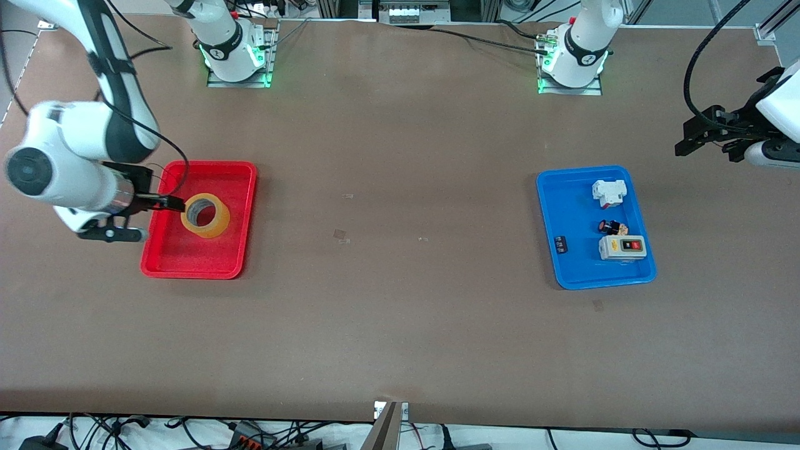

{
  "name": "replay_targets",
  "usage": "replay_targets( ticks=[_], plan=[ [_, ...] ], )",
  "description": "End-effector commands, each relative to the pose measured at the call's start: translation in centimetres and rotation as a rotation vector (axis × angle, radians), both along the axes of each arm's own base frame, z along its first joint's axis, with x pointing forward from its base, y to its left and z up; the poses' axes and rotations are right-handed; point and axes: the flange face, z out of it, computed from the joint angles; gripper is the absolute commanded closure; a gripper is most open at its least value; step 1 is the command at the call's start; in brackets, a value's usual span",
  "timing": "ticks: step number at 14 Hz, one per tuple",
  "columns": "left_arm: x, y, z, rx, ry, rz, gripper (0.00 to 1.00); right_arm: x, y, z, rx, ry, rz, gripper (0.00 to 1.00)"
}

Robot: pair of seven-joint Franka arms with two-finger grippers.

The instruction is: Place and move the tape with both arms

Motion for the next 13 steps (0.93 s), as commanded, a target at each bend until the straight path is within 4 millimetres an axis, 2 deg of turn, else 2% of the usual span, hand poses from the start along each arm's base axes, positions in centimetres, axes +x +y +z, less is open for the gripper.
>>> replay_targets(
  ticks=[1, 2, 3, 6, 9, 13],
  plan=[
    [-0.4, -0.1, 0.9, -0.006, 0.019, 0.008, 0.00, 2.7, 0.8, 10.9, 0.008, 0.002, 0.011, 0.00],
    [-0.4, -0.2, 0.8, -0.006, 0.021, 0.007, 0.00, 2.8, 1.2, 13.8, 0.014, 0.002, 0.015, 0.00],
    [-0.4, -0.1, 0.9, -0.006, 0.019, 0.008, 0.00, 2.8, 1.3, 15.7, 0.029, -0.007, 0.015, 0.00],
    [-0.4, -0.2, 0.8, -0.006, 0.021, 0.007, 0.00, 3.3, 1.5, 18.4, 0.043, -0.078, 0.011, 0.00],
    [-0.4, -0.2, 0.8, -0.006, 0.021, 0.007, 0.00, 4.7, 1.4, 18.8, 0.108, -0.180, -0.004, 0.00],
    [-0.4, -0.3, 0.8, -0.005, 0.021, 0.007, 0.00, 5.0, 0.8, 19.1, 0.116, -0.211, -0.011, 0.00]
  ],
)
